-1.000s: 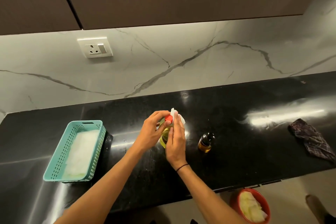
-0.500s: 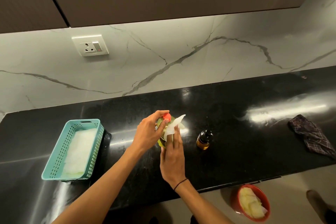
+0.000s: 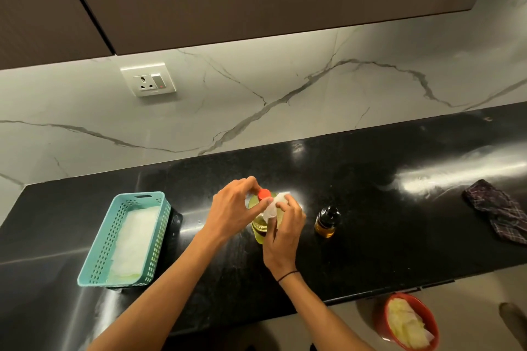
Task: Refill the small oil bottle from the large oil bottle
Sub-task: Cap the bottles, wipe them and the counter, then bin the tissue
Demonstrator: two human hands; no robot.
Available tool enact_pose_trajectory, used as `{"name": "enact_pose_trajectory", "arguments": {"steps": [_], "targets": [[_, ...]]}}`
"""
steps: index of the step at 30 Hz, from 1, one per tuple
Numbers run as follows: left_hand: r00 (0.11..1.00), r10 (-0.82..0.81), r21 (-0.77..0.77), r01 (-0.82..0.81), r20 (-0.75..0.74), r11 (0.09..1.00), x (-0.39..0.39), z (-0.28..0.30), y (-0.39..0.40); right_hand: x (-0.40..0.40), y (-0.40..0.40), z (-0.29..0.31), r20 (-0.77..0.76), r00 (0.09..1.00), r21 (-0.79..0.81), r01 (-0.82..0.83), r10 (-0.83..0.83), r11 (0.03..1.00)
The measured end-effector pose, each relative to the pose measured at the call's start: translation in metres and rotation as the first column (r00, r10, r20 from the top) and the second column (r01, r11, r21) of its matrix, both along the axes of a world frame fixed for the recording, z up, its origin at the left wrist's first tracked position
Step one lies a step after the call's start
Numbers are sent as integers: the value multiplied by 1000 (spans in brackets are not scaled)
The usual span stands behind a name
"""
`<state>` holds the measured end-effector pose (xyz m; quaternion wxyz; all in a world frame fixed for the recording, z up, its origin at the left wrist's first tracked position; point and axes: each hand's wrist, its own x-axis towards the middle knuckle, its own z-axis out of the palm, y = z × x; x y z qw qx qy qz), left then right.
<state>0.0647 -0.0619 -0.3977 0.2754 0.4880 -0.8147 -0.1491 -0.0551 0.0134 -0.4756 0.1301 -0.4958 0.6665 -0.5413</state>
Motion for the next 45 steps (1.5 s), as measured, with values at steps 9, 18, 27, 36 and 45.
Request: {"name": "enact_pose_trajectory", "arguments": {"steps": [9,18,27,36,45], "targets": [[997,-29,54,33,-73,998,-4,-2,-5,15,3,-16,-184,977,26,-102,105,994],[992,4,102,9,-126,995,-5,-2,-12,27,40,-45,-524,837,93,-130,160,987],[997,-50,70,55,-59,996,-2,7,-16,5,-23,-6,-239,949,84,-188,203,979],[995,-95,109,97,-26,989,10,7,-20,-37,-87,32,150,781,372,-613,606,697],[981,-195,248,194,-20,949,19,15,-23,-2,-30,-4,36,959,47,-284,282,958]]}}
